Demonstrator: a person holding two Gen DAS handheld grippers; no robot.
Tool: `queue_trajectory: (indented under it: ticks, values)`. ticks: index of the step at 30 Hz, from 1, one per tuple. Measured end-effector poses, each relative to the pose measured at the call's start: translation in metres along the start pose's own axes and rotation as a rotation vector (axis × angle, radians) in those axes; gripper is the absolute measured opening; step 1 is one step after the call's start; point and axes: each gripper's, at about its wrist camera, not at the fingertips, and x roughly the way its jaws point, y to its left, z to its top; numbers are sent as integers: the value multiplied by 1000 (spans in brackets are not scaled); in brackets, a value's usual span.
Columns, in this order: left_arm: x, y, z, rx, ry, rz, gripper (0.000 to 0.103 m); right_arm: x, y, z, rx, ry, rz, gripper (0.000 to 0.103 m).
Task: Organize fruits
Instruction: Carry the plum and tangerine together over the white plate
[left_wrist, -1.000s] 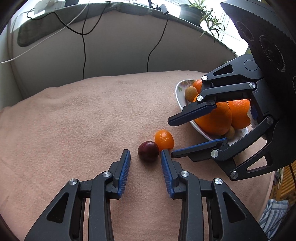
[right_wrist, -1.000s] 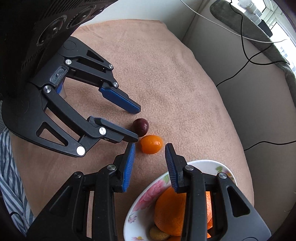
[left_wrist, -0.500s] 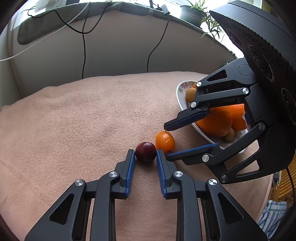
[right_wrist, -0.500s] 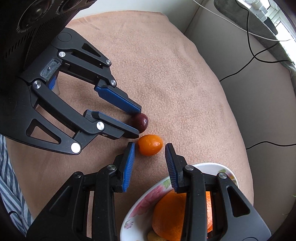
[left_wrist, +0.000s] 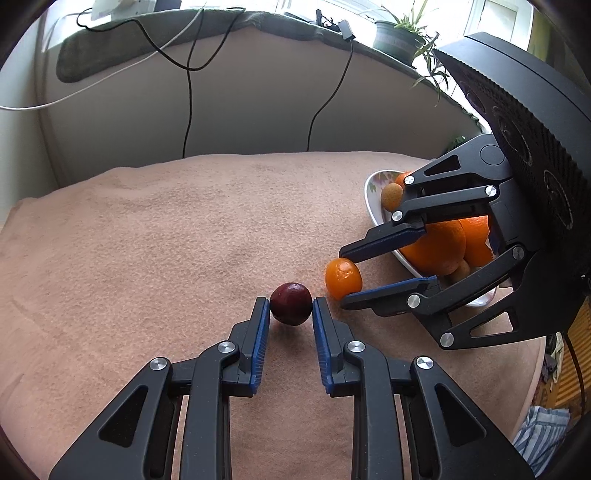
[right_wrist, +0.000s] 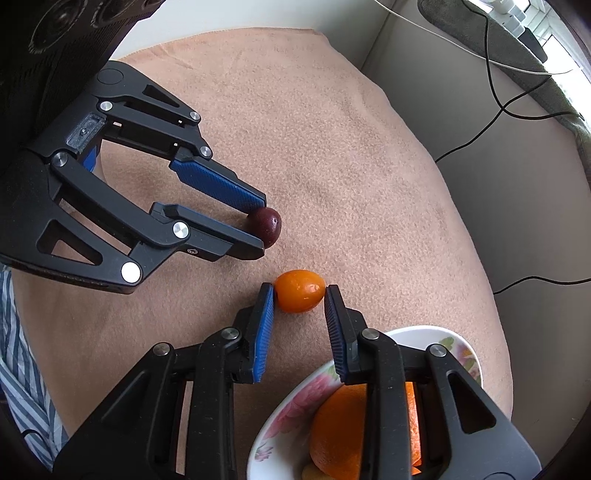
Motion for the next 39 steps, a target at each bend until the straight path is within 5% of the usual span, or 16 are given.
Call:
queue_trajectory:
  ticks: [23, 39]
  values:
    - [-35, -73, 4, 78, -75, -40, 22, -107, -23, -84, 271, -269, -41, 29]
    - [-25, -127, 12, 155, -82, -94, 22, -139, -57, -157, 456, -347, -103, 29]
